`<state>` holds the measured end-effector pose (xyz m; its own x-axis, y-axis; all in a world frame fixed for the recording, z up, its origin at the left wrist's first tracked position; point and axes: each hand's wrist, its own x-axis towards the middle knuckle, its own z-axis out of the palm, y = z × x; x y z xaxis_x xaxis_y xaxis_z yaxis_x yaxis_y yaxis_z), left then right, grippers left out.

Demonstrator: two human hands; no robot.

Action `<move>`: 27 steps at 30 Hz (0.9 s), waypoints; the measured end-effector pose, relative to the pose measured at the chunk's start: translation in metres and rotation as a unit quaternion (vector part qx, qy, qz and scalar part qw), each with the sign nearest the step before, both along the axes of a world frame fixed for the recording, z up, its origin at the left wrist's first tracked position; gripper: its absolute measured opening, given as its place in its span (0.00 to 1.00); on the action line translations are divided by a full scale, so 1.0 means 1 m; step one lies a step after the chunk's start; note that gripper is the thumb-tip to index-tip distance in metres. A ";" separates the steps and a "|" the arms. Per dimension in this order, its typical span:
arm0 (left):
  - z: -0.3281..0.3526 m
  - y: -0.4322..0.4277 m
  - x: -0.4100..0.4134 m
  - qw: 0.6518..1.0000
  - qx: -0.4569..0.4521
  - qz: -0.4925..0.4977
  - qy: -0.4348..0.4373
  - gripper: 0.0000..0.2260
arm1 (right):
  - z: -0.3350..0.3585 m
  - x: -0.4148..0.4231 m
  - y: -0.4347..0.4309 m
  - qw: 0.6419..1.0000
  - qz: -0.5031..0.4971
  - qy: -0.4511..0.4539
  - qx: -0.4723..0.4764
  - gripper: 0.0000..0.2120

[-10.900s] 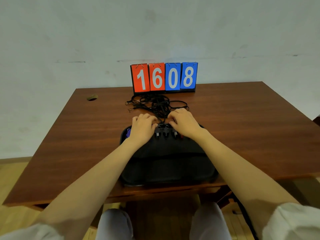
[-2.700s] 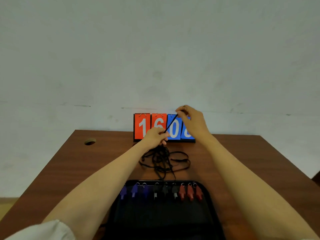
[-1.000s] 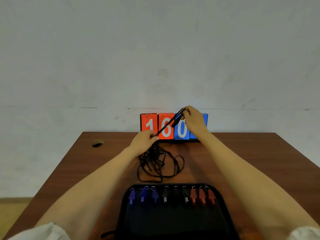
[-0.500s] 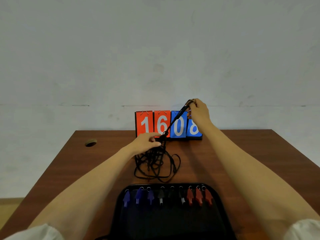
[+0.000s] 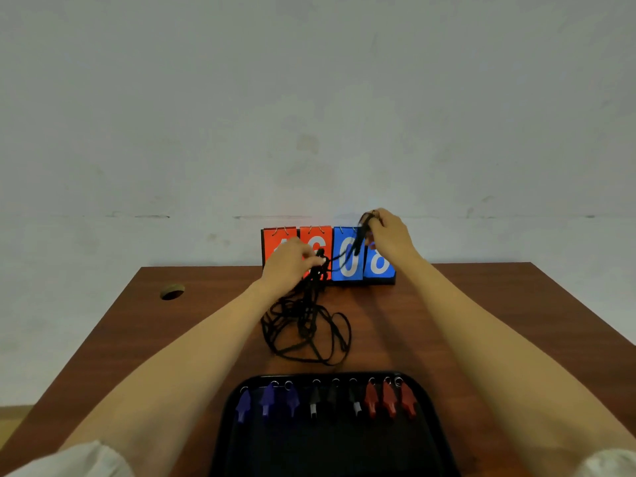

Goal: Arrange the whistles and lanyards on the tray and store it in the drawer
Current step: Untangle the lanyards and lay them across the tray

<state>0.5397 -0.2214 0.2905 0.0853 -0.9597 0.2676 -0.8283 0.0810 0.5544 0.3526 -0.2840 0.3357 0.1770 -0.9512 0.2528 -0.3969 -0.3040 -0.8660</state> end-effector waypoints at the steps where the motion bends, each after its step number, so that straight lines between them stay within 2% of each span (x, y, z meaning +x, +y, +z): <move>1: 0.008 -0.001 0.000 0.999 -0.030 0.010 0.017 0.13 | -0.008 -0.003 -0.002 0.998 -0.003 0.068 -0.010 0.12; 3: 0.026 0.000 -0.002 0.994 -0.059 0.012 0.087 0.12 | -0.027 -0.008 -0.003 0.978 -0.002 0.205 -0.028 0.13; 5: 0.039 0.000 -0.006 0.985 -0.052 0.007 0.165 0.08 | -0.045 -0.010 -0.001 0.955 0.007 0.294 -0.039 0.14; 7: 0.045 -0.001 -0.007 0.966 -0.065 0.024 0.250 0.06 | -0.058 -0.009 0.004 0.939 0.010 0.340 -0.038 0.14; 9: 0.044 -0.003 -0.001 0.932 -0.095 0.067 0.342 0.04 | -0.066 -0.013 0.004 0.930 -0.008 0.367 -0.018 0.14; 10: 0.040 -0.004 0.005 0.923 -0.109 0.099 0.356 0.04 | -0.068 -0.017 0.003 0.930 -0.027 0.367 -0.004 0.14; 12: 0.027 -0.003 0.020 0.929 -0.115 0.159 0.314 0.04 | -0.068 -0.026 0.000 0.943 -0.072 0.323 0.035 0.13; 13: 0.018 -0.001 0.027 0.936 -0.106 0.177 0.285 0.05 | -0.066 -0.030 -0.002 0.958 -0.088 0.264 0.064 0.12; 15: -0.001 0.003 0.035 0.957 -0.059 0.183 0.215 0.09 | -0.059 -0.033 -0.004 0.981 -0.103 0.088 0.136 0.09; 16: -0.009 0.005 0.036 0.966 -0.031 0.179 0.181 0.11 | -0.054 -0.032 -0.004 0.980 -0.106 0.001 0.168 0.08; 18: -0.024 0.007 0.035 0.968 0.011 0.190 0.165 0.11 | -0.045 -0.028 -0.003 0.971 -0.111 -0.106 0.185 0.09; 20: -0.033 0.011 0.032 0.964 0.038 0.210 0.155 0.11 | -0.039 -0.024 0.000 0.967 -0.110 -0.153 0.174 0.10; 24: -0.047 0.016 0.021 0.976 0.158 0.142 0.037 0.11 | -0.028 -0.013 0.012 0.968 -0.023 -0.157 0.194 0.08; 27: -0.048 0.018 0.003 0.976 0.145 0.094 0.129 0.24 | -0.020 -0.002 0.023 0.962 0.055 -0.164 0.211 0.09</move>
<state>0.5430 -0.2030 0.2428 0.2969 -0.9526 -0.0660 -0.6431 -0.2505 0.7237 0.3506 -0.2605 0.3153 0.2589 -0.9614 -0.0928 -0.0669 0.0780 -0.9947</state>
